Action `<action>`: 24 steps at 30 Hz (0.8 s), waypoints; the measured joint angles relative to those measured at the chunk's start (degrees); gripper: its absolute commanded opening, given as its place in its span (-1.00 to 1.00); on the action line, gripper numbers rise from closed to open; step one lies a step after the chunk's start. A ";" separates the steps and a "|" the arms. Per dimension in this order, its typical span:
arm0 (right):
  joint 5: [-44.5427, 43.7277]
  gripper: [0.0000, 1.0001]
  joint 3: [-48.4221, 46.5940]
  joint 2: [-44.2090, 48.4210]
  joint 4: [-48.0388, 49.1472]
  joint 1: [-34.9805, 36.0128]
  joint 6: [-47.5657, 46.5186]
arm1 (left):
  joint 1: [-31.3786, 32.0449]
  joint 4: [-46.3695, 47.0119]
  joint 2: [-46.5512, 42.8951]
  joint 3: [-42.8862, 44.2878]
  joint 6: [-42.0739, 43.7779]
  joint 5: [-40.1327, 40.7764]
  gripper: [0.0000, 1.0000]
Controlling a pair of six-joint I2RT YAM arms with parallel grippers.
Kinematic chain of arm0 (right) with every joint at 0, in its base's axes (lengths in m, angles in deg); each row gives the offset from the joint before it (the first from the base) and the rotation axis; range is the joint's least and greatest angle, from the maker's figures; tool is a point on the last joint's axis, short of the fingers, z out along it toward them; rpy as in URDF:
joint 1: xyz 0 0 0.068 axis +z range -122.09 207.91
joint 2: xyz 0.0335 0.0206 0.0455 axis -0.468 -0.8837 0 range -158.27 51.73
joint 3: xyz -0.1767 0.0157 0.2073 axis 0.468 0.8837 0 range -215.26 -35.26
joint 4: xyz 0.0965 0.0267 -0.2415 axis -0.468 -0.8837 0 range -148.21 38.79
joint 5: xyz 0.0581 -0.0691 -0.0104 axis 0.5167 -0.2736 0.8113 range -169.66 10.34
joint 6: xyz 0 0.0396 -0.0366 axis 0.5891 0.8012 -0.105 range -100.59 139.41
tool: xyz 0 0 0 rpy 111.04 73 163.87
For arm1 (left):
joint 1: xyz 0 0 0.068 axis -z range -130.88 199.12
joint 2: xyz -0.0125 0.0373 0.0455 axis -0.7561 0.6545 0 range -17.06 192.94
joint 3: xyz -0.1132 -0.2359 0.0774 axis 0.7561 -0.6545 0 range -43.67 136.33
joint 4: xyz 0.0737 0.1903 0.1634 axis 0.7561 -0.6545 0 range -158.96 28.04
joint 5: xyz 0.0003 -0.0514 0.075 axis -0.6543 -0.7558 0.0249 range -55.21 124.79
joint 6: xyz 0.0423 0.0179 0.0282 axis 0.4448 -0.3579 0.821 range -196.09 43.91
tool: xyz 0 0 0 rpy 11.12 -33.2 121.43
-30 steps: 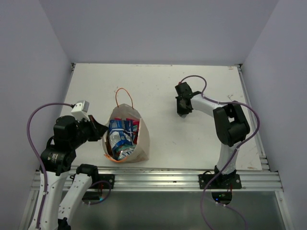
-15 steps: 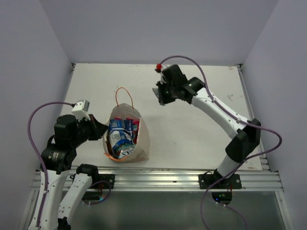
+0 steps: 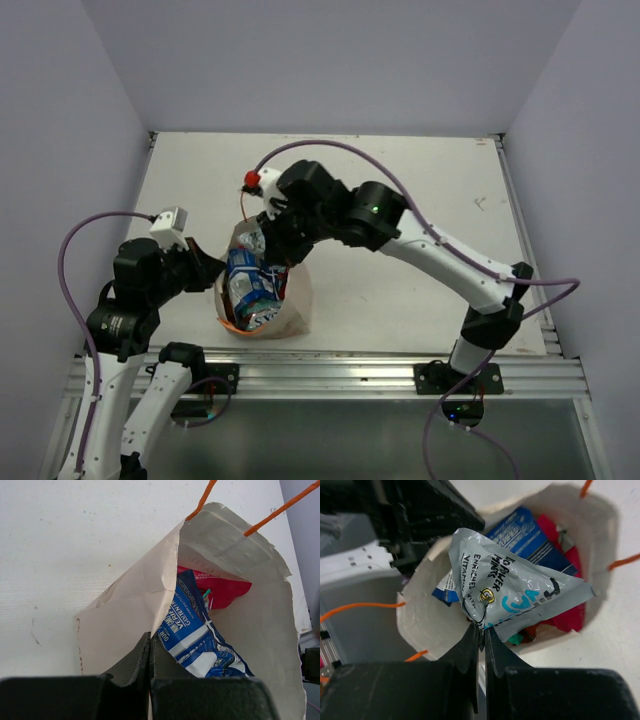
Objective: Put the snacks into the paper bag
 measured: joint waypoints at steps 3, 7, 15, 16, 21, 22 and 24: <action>1.27 -1.00 3.30 -4.94 -0.79 2.21 0.02 | 0.00 -0.20 -0.46 0.00 0.00 0.07 -1.00; 1.55 -0.08 4.07 -9.03 -1.88 3.89 0.13 | 0.00 -0.61 -1.09 0.00 -0.02 0.13 -1.00; -3.10 0.46 -4.92 -9.14 -4.92 4.02 0.07 | 0.00 -1.55 -2.38 0.00 -0.07 0.17 -1.00; -3.96 0.46 -6.73 -9.14 -5.44 4.02 0.22 | 0.00 -1.64 -2.49 0.00 -0.04 0.17 -1.00; -9.09 0.44 -9.75 -6.45 -6.56 4.02 1.70 | 0.00 -1.73 -2.69 0.00 -0.07 0.15 -1.00; -10.21 0.43 -8.83 -5.42 -6.64 4.02 2.19 | 0.00 -1.75 -2.75 0.00 -0.07 0.15 -1.00; -12.09 0.43 -5.53 -3.30 -6.47 4.02 3.17 | 0.00 -1.86 -2.93 0.00 -0.07 0.15 -1.00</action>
